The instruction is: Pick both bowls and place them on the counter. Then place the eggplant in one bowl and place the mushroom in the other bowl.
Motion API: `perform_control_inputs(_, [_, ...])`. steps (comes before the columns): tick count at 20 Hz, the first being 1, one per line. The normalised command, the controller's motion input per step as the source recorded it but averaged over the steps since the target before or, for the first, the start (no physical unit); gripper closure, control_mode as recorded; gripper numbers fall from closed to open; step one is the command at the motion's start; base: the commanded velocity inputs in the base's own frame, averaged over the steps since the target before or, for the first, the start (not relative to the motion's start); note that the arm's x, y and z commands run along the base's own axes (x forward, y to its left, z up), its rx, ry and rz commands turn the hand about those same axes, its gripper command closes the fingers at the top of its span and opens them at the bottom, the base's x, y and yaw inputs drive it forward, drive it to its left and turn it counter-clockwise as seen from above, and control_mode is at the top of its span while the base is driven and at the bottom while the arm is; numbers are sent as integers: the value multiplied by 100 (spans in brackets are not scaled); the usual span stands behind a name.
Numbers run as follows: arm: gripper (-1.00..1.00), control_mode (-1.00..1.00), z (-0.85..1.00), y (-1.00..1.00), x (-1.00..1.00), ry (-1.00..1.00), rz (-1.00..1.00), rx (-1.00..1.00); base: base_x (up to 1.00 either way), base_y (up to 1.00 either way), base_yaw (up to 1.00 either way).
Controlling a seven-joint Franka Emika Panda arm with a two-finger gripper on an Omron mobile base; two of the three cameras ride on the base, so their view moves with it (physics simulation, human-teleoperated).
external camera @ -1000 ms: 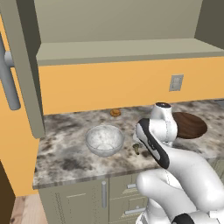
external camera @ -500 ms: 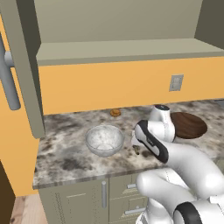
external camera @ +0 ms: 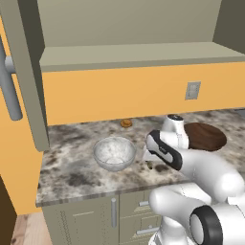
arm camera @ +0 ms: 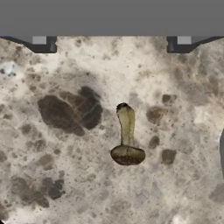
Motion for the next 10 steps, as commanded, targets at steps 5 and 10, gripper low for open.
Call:
perform_control_inputs(5, [-100, -100, -19, 5, 20, 0, 2, 0, 0, 0, 0])
perform_control_inputs(10, [-100, -100, -20, 6, 26, 0, 1, 0, 0, 0, 0])
